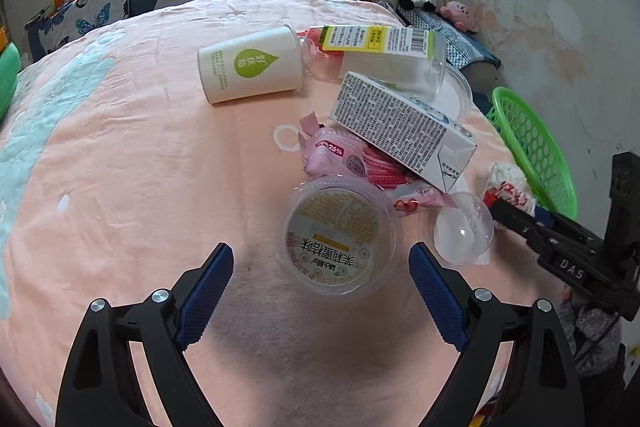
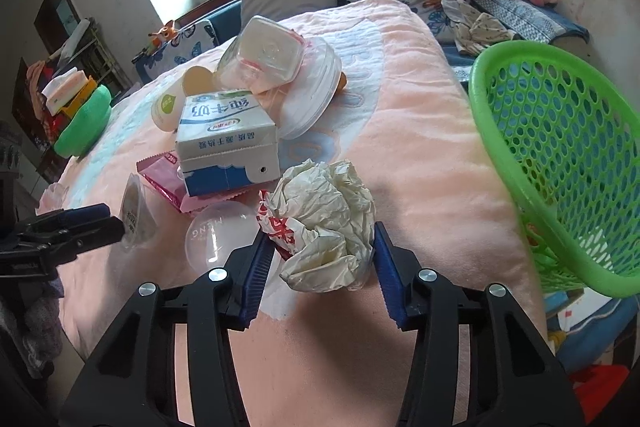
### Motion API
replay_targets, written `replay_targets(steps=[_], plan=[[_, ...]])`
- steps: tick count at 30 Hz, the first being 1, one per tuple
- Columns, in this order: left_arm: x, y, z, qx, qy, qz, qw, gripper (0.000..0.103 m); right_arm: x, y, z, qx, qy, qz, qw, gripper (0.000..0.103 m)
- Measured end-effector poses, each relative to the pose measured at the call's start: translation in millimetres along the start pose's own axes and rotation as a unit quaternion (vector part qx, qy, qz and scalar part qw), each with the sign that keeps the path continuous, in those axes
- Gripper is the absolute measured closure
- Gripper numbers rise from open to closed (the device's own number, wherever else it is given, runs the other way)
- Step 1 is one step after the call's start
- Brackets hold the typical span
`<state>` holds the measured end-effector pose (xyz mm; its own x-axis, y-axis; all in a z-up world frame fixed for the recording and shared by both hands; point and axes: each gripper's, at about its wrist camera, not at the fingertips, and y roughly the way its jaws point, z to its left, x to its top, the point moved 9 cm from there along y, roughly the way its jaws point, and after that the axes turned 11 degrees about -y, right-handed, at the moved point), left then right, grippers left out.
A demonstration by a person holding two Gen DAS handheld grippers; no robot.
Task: Collect trash
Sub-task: 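Grasp the crumpled white tissue with the right gripper while the left grasps the clear container, then carry the tissue and clear container to the green basket and release both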
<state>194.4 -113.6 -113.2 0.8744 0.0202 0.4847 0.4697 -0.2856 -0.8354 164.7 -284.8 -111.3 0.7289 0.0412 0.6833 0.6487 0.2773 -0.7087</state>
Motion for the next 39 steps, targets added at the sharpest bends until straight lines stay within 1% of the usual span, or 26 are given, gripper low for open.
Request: replay_targets(steps=[8, 17, 18, 22, 24, 32, 39], plan=[[0, 12, -9, 0.011, 0.022, 0.001, 0.9997, 0.016, 7, -27, -2, -0.009, -0.006, -0.029, 1.0, 0.053], [4, 18, -8, 0.014, 0.025, -0.003, 0.9996, 0.017, 12, -47, -7, -0.021, 0.0, -0.047, 0.999, 0.053], [6, 18, -9, 0.014, 0.027, -0.005, 0.9995, 0.018, 12, -48, -8, -0.023, 0.001, -0.048, 0.999, 0.053], [4, 19, -9, 0.011, 0.029, -0.002, 0.9995, 0.031, 12, -52, -11, -0.027, 0.004, -0.051, 0.998, 0.053], [4, 19, -10, 0.009, 0.026, 0.001, 0.9996, 0.035, 11, -53, -13, -0.03, 0.006, -0.052, 0.998, 0.053], [2, 4, -15, 0.001, 0.037, -0.009, 0.9993, 0.036, 10, -60, -23, -0.041, 0.014, -0.058, 0.997, 0.053], [6, -16, -27, -0.015, 0.045, -0.019, 0.9987, 0.036, 9, -66, -43, -0.064, 0.029, -0.063, 0.996, 0.053]])
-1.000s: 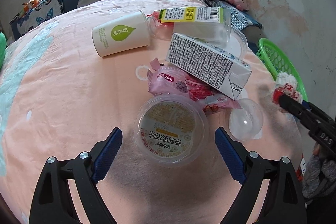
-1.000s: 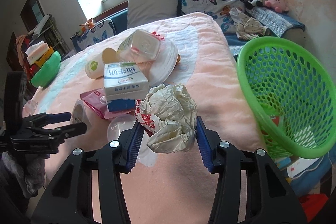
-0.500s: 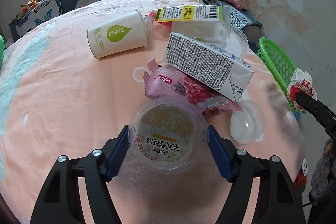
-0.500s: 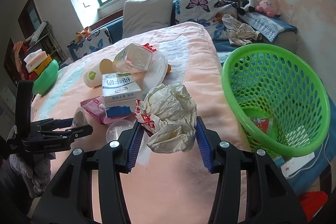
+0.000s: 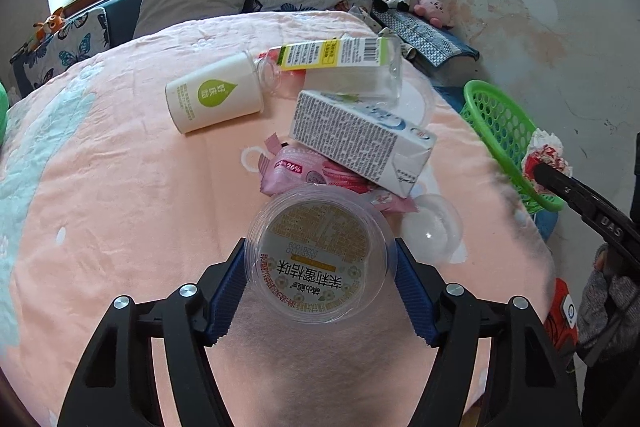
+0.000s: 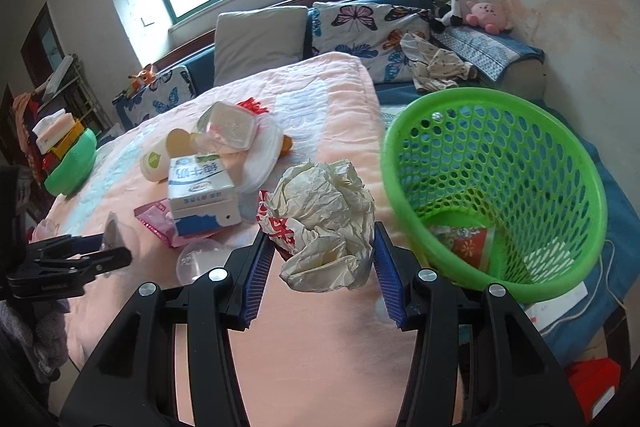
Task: Collect trash
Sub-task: 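Carry the tissue and clear container to the green basket and release both, then move both grippers back from the basket toward the remaining trash on the blanket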
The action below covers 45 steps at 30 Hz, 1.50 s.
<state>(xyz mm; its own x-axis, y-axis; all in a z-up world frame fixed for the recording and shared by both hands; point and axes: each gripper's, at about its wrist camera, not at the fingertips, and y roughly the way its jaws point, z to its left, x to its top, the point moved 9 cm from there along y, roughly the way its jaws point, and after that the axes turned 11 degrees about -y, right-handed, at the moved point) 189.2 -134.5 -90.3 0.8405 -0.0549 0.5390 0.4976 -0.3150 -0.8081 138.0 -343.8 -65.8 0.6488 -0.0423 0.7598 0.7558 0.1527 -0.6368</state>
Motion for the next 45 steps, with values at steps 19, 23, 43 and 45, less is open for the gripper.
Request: replay_targets(steps=[19, 23, 43, 45], plan=[[44, -21, -70, -0.051, 0.042, -0.027, 0.9975, 0.036, -8, 7, -110, -0.119, 0.053, 0.017, 0.991, 0.051], [53, -18, -93, -0.059, 0.055, -0.027, 0.9964, 0.036, -11, 10, -122, -0.124, 0.058, 0.02, 0.99, 0.051], [76, 40, -214, -0.102, 0.12, 0.008, 0.9875, 0.036, -25, -11, -147, -0.123, 0.076, 0.015, 0.989, 0.034], [75, 49, -225, -0.104, 0.125, 0.016, 0.9866, 0.036, -26, -16, -146, -0.12, 0.078, 0.01, 0.99, 0.034]])
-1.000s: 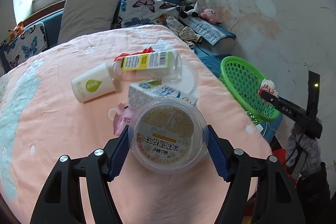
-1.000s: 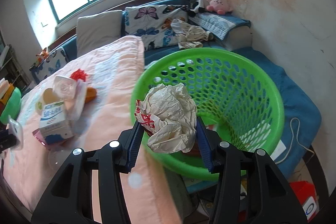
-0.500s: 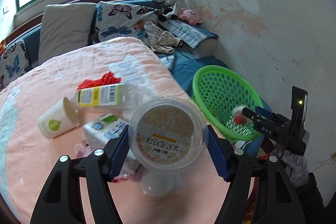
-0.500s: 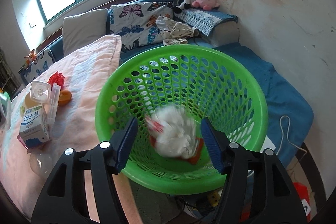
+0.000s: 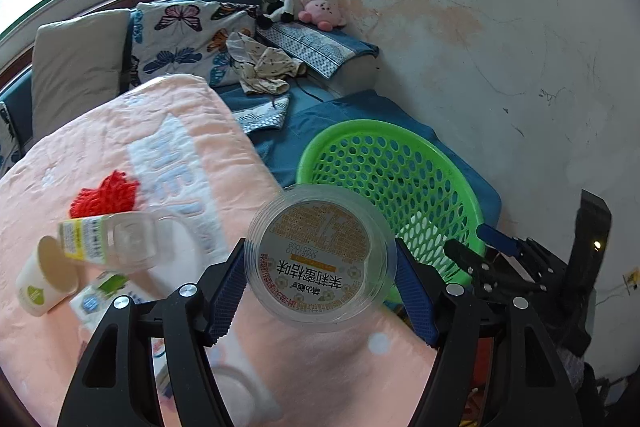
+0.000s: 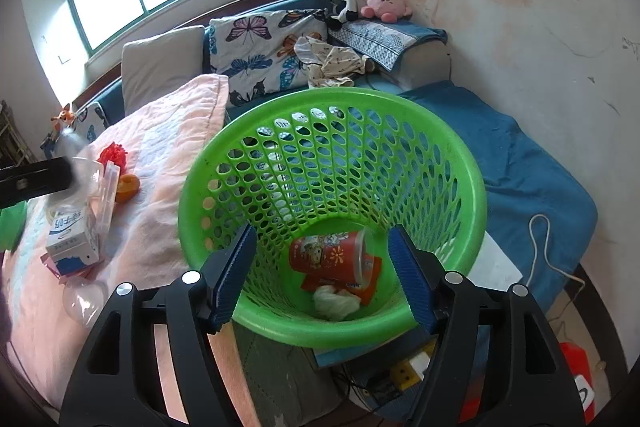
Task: Collect trash
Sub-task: 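Move both grippers back from the basket toward the remaining trash on the blanket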
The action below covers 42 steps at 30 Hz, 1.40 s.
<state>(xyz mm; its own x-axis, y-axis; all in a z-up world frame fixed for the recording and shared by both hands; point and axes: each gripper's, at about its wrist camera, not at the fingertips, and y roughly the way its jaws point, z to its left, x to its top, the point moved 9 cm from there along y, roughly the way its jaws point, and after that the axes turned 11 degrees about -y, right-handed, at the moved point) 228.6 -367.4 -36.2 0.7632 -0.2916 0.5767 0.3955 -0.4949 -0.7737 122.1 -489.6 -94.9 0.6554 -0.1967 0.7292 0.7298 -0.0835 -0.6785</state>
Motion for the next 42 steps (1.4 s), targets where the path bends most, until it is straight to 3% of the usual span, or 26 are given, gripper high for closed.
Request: replay_targets(steps=[14, 22, 32, 42], plan=[[0, 54, -32, -0.007, 0.009, 0.04, 0.9991, 0.035, -13, -8, -1, 0.011, 0.005, -0.002, 1.0, 0.032], [0, 60, -36, -0.016, 0.004, 0.043, 0.9989, 0.024, -21, -7, 5, 0.016, 0.007, 0.005, 1.0, 0.032], [-4, 22, -12, -0.003, 0.001, 0.011, 0.9999, 0.024, -18, -10, 26, 0.023, -0.003, 0.001, 1.0, 0.032], [-24, -32, 45, 0.028, -0.032, -0.022, 0.9989, 0.024, -14, -18, 70, 0.049, -0.037, -0.008, 0.998, 0.03]])
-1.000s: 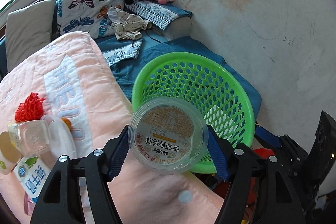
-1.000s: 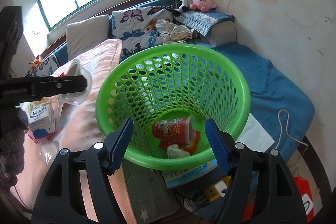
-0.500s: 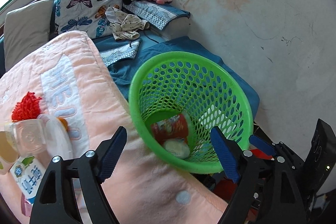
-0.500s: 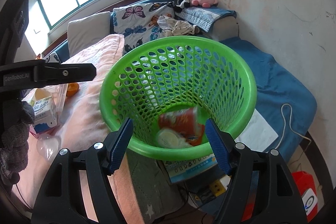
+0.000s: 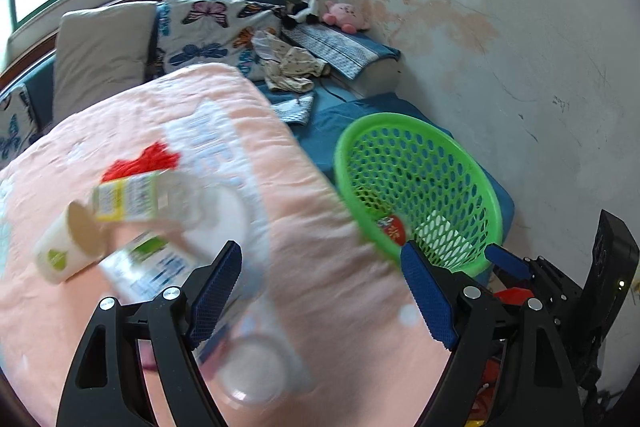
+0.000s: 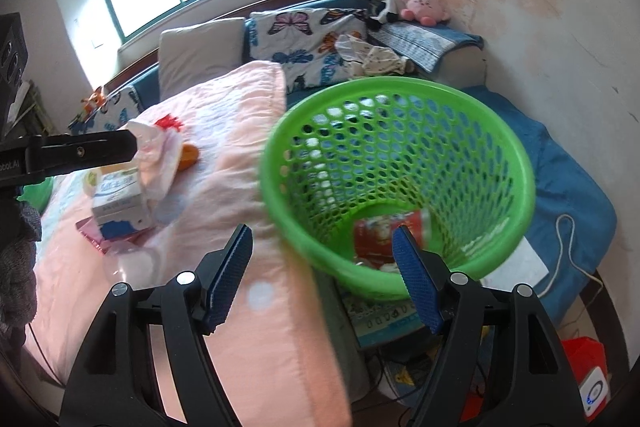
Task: Collect trash
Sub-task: 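Move both grippers back from the basket toward the remaining trash on the blanket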
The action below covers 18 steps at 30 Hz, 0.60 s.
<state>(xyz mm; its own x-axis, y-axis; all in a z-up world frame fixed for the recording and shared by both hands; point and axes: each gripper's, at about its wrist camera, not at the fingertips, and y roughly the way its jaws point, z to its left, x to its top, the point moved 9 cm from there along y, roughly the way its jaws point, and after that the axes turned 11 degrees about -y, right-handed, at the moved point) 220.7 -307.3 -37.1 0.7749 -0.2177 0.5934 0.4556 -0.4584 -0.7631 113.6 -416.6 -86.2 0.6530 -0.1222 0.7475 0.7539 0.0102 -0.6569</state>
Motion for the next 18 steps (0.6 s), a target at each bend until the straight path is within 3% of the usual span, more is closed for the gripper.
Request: replay_targets(steps=[8, 18], plan=[[-10, -39, 61, 0.04, -0.04, -0.032, 0.9979, 0.024, 2, -4, 44, 0.027, -0.047, 0.001, 0.999, 0.028], [-31, -71, 139, 0.082, -0.11, -0.051, 0.9893, 0.024, 0, 3, 106, 0.087, -0.09, 0.011, 0.992, 0.022]])
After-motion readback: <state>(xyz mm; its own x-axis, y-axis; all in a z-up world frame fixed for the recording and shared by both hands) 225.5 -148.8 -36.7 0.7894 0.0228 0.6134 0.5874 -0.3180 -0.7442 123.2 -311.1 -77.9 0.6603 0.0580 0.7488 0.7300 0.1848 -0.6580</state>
